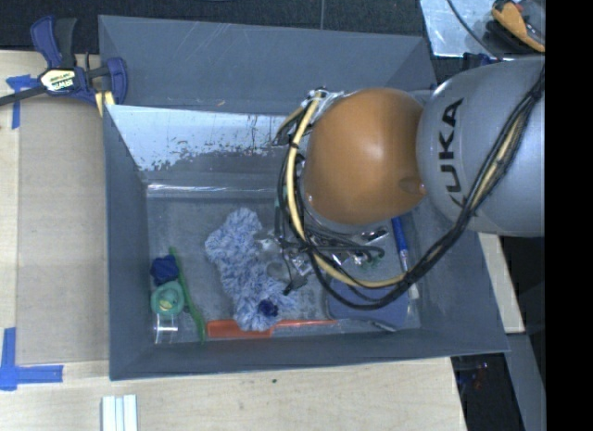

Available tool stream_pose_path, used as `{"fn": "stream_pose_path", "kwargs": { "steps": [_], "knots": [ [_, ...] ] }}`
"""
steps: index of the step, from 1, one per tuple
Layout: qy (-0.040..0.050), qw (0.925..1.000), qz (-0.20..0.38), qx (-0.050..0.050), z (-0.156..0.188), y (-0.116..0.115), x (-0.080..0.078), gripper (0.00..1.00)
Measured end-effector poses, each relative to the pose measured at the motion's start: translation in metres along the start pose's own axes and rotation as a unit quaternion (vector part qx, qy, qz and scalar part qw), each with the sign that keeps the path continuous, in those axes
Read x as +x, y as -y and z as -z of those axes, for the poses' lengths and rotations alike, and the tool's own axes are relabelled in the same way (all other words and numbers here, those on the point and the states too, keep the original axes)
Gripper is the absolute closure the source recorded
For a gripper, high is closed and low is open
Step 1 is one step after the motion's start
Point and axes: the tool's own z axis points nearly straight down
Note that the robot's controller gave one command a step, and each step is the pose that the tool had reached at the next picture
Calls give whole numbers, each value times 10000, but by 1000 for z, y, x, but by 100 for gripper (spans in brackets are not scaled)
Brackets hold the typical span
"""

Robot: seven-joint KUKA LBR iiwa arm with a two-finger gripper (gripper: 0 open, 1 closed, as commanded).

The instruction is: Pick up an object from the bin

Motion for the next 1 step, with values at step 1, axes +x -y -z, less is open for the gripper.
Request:
{"fn": "stream_pose_path", "kwargs": {
  "steps": [1],
  "knots": [
    [13, 9999, 126, 4, -32, -1, -1, 100]
  ]
}}
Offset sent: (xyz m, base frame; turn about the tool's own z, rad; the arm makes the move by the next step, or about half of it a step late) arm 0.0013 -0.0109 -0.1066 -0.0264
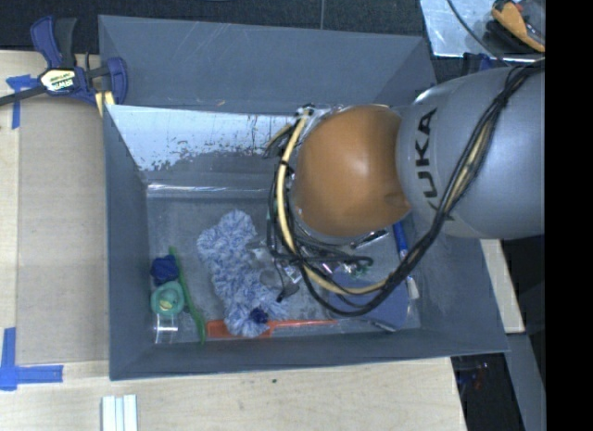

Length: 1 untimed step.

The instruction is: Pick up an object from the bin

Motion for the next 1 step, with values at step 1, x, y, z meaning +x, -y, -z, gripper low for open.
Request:
{"fn": "stream_pose_path", "kwargs": {
  "steps": [1],
  "knots": [
    [11, 10000, -13, 5, -75, 10, 11, 100]
  ]
}}
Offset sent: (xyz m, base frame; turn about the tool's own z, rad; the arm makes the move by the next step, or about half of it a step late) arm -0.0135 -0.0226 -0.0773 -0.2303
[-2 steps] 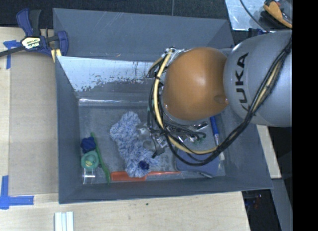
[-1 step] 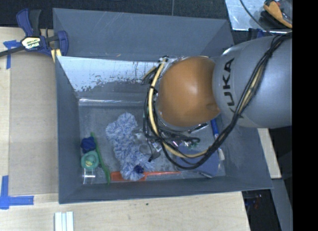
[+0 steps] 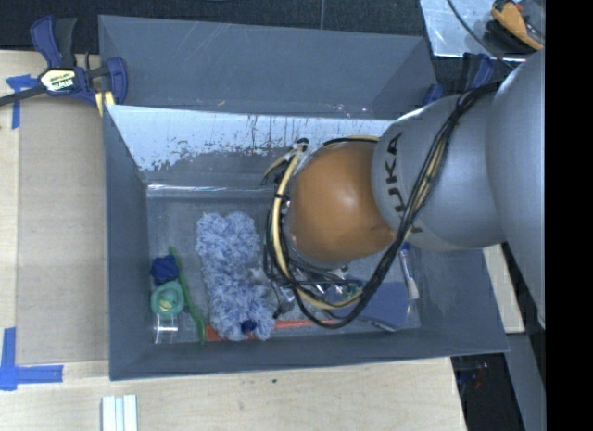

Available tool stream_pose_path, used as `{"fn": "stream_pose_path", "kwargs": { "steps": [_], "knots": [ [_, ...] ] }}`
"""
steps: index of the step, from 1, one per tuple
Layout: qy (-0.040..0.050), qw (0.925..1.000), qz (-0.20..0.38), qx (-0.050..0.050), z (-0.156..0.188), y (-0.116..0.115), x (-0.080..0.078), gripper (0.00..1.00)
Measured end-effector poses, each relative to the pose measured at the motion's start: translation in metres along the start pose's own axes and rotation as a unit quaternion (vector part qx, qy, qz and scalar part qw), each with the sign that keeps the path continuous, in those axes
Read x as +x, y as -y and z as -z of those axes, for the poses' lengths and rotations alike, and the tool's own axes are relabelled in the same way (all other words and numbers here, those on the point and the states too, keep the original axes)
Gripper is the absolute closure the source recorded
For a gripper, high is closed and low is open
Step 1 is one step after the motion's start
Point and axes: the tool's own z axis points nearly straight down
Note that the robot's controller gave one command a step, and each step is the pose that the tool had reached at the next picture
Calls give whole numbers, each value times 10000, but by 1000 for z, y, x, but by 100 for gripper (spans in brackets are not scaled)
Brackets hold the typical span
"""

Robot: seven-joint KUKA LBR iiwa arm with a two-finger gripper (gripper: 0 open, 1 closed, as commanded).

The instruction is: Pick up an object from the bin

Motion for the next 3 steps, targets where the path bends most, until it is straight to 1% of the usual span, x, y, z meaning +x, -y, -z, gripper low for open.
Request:
{"fn": "stream_pose_path", "kwargs": {
  "steps": [1, 2, 3],
  "knots": [
    [15, 9933, 1155, 1, -1, 1, 15, 100],
    [56, 9997, 227, 22, 60, 23, -33, 100],
    [-16, 9920, 1264, -24, 36, -1, -1, 100]
  ]
}}
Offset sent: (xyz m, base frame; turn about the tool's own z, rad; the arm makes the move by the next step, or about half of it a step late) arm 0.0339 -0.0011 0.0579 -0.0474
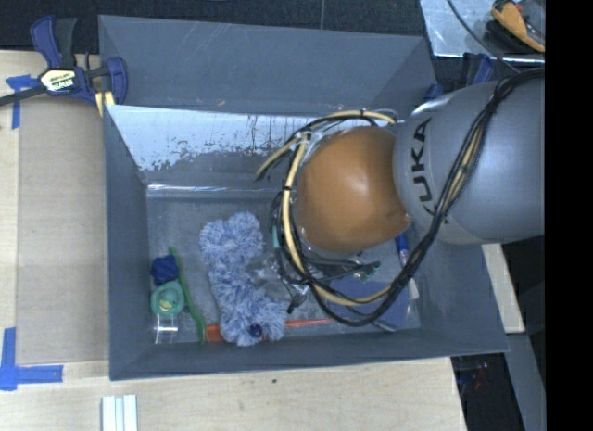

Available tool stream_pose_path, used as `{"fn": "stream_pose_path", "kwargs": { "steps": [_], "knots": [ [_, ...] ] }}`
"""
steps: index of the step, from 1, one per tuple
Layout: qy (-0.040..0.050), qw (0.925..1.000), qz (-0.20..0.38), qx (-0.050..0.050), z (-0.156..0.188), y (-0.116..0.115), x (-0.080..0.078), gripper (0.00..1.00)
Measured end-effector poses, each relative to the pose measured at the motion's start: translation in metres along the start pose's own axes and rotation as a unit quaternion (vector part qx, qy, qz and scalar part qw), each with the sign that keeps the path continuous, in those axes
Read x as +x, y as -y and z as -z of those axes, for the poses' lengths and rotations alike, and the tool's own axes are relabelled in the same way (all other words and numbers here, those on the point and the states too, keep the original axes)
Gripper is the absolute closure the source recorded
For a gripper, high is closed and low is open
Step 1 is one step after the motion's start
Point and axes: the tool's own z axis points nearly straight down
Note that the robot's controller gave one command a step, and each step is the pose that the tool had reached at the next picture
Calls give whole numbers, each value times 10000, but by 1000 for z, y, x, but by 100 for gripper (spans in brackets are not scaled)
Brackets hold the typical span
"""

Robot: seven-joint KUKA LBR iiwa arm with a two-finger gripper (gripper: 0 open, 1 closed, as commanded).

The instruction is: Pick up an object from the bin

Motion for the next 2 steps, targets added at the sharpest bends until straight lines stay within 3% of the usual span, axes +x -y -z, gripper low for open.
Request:
{"fn": "stream_pose_path", "kwargs": {
  "steps": [1, 2],
  "knots": [
    [90, 9955, -936, 58, -31, 11, -52, 100],
    [28, 9970, -769, 6, -10, 9, -34, 100]
  ]
}}
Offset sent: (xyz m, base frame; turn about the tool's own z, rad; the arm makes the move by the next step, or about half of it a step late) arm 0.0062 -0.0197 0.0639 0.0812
